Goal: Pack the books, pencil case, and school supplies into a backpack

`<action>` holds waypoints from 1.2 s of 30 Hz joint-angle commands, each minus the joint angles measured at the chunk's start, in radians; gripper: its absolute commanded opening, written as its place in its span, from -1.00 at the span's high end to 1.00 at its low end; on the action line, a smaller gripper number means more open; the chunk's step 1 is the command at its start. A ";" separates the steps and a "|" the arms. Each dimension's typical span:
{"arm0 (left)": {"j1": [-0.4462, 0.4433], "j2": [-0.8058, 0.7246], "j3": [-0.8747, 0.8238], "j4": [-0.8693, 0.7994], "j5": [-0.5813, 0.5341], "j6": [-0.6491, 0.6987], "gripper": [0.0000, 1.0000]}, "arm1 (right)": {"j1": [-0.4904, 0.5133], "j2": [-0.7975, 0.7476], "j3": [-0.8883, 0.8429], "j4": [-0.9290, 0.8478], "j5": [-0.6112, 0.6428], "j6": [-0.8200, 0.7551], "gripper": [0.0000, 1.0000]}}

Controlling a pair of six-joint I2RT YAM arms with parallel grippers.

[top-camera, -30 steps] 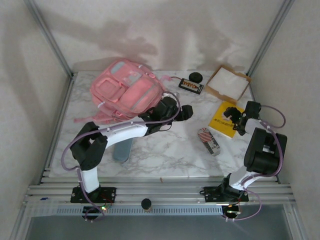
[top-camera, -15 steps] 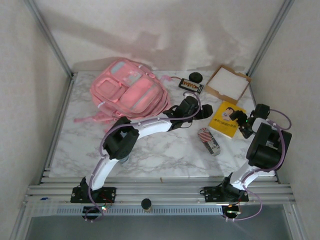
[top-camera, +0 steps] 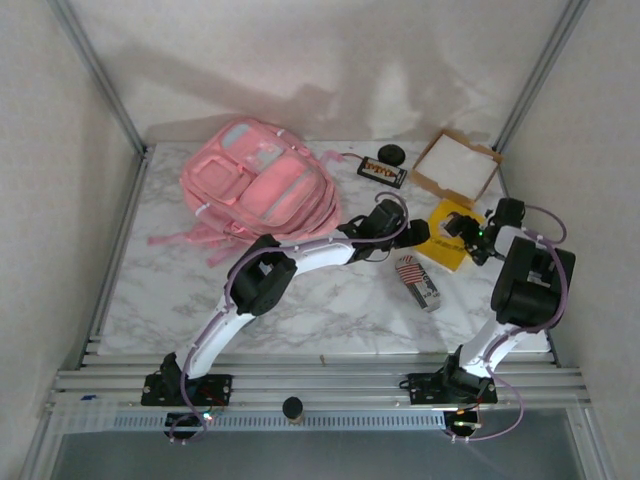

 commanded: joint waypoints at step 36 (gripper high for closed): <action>0.060 0.075 0.088 -0.130 0.037 0.061 -0.56 | 0.126 -0.002 0.059 0.104 -0.209 0.092 0.59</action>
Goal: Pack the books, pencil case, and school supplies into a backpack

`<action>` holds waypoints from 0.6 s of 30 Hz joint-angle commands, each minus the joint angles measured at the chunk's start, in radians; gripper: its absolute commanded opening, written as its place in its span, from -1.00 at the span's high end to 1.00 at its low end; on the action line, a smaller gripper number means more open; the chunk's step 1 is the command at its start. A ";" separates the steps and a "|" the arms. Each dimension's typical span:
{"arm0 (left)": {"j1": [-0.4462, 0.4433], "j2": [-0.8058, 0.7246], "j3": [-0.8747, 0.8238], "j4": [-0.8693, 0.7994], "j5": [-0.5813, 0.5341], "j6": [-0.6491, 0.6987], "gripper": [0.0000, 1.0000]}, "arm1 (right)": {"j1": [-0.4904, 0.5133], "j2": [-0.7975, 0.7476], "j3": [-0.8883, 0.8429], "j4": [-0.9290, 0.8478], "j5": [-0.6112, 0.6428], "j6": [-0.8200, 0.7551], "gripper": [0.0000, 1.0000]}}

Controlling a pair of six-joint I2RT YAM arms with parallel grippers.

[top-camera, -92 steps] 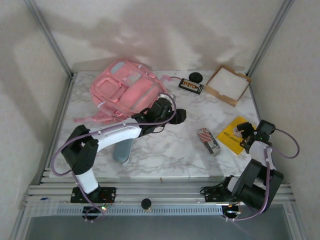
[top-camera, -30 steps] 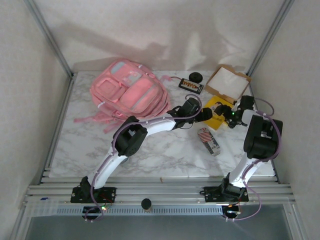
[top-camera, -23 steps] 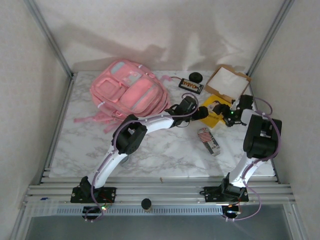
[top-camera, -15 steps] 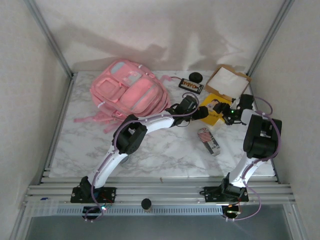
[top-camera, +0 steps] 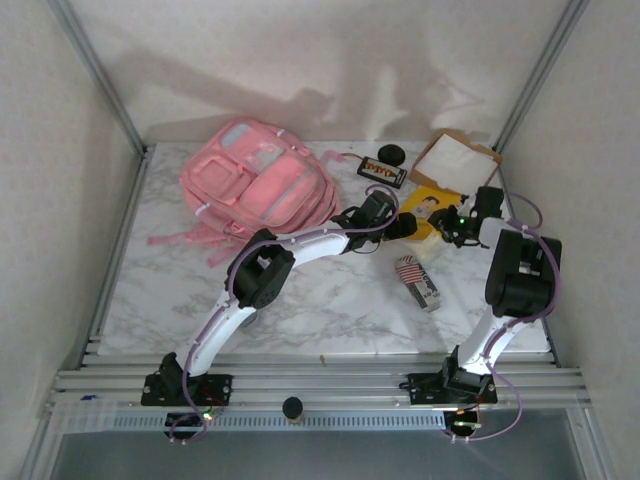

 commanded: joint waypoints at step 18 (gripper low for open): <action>0.192 -0.595 -0.481 0.058 0.113 0.061 -0.71 | 0.030 -0.296 0.083 -0.021 -0.303 -0.036 0.85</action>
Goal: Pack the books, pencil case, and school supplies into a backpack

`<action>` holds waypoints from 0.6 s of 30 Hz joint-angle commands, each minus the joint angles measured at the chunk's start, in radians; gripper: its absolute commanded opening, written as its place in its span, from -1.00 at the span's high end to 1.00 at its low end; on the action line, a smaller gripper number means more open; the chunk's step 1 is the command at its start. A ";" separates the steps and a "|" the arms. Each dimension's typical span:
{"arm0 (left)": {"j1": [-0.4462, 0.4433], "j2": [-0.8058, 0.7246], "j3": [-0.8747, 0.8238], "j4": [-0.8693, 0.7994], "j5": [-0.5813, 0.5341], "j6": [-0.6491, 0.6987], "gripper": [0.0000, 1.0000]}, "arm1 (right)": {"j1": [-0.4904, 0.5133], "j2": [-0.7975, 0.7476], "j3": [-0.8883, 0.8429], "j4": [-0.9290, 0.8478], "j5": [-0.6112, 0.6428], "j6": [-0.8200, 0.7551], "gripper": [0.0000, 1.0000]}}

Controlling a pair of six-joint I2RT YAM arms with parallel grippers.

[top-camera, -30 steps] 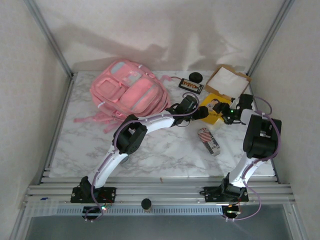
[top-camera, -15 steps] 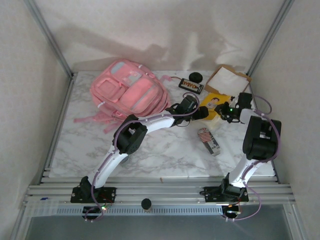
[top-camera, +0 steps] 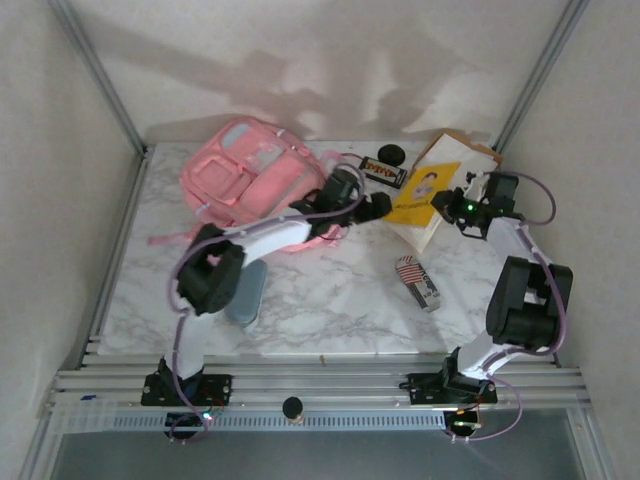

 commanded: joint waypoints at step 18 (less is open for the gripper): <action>0.192 -0.409 -0.311 0.004 0.291 0.120 -0.64 | 0.339 -0.143 0.140 0.150 -0.405 0.138 0.84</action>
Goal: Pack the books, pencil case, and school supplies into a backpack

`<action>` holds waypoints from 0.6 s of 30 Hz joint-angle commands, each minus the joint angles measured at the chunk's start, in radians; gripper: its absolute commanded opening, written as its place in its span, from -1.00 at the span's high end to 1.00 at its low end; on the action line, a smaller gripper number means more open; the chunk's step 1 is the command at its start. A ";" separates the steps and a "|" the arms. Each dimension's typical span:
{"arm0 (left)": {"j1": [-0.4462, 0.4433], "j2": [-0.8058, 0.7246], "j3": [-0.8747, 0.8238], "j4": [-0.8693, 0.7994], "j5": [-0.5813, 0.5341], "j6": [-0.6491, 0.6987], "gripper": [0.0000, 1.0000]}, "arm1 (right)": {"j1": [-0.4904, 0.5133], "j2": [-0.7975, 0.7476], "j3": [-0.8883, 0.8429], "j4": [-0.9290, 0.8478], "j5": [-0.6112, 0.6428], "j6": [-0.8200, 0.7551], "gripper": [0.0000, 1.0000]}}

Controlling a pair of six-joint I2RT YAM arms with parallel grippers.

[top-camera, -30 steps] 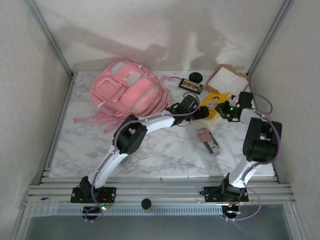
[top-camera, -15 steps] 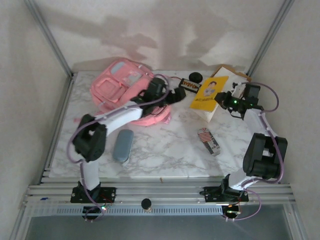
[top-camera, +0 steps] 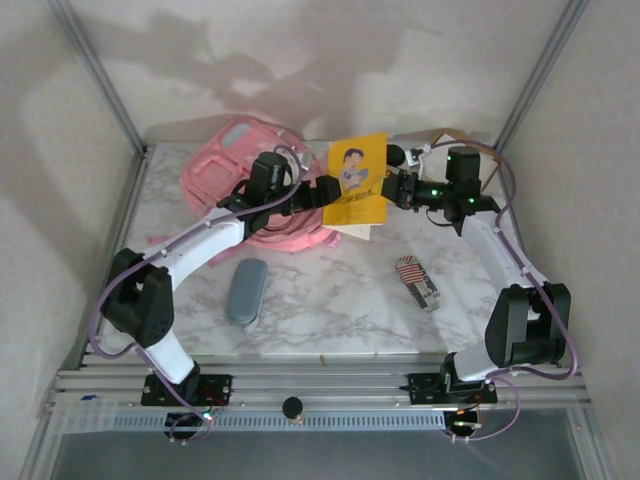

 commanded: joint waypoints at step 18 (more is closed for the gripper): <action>-0.007 -0.156 -0.155 0.361 0.261 -0.227 0.03 | 0.080 0.112 0.158 -0.129 -0.021 -0.134 0.88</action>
